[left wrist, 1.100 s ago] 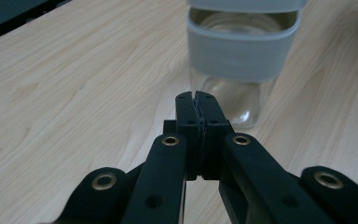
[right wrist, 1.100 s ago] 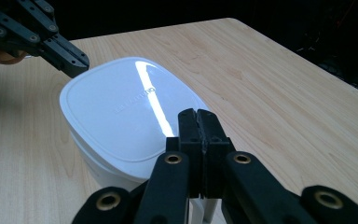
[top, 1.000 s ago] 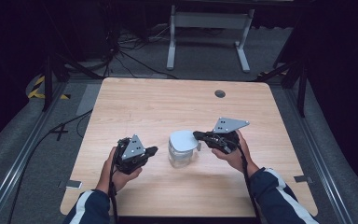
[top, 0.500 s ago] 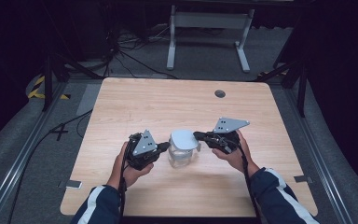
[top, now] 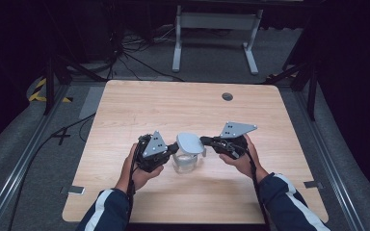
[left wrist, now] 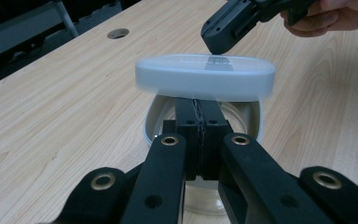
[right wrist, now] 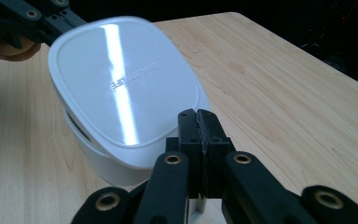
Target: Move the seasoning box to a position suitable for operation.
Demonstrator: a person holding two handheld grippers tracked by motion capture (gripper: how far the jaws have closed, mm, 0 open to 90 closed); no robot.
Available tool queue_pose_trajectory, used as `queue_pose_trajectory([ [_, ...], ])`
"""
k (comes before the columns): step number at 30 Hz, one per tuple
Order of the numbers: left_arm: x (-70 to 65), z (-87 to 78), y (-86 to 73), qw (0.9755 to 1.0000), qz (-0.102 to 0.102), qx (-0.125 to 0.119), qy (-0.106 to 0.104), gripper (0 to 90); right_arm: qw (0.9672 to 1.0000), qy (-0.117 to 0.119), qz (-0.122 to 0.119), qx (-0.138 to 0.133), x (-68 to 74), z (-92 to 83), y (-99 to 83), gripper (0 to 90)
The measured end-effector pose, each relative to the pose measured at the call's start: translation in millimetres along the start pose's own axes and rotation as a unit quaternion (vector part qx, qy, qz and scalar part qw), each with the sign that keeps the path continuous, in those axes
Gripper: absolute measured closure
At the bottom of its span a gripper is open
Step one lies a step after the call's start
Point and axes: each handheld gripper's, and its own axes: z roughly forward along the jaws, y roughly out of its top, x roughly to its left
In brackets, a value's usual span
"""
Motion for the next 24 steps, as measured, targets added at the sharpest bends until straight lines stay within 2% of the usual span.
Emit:
queue_pose_trajectory([
  [5,-0.4,0.6,2.8,1.0000,0.000,-0.007,0.003,89.6,1.0000,0.000,-0.001,0.000,0.1,-0.1,-0.3,89.8],
  [7,1.3,-0.1,3.4,0.9999,0.006,-0.007,0.004,89.6,1.0000,0.001,-0.003,-0.001,0.1,-0.5,-0.2,89.8],
  [9,1.6,-1.0,2.8,0.9999,-0.003,-0.009,0.005,89.5,1.0000,0.001,-0.006,0.001,0.8,-1.2,-0.2,89.7],
  [13,3.8,-4.7,3.5,0.9998,0.004,-0.016,0.012,89.4,0.9998,-0.004,-0.013,0.013,2.4,-3.7,-1.7,89.2],
  [16,4.1,-4.2,5.2,0.9997,-0.003,-0.020,0.013,89.3,0.9995,-0.007,-0.021,0.020,3.9,-12.5,-5.2,87.5],
  [19,4.3,-3.1,7.3,0.9997,0.004,-0.018,0.013,89.1,0.9994,-0.008,-0.025,0.024,4.6,-17.7,-7.3,85.5],
  [24,4.6,-1.5,17.4,0.9996,0.012,-0.024,0.011,89.2,0.9992,-0.006,-0.021,0.032,1.7,-36.4,-20.3,81.8],
])
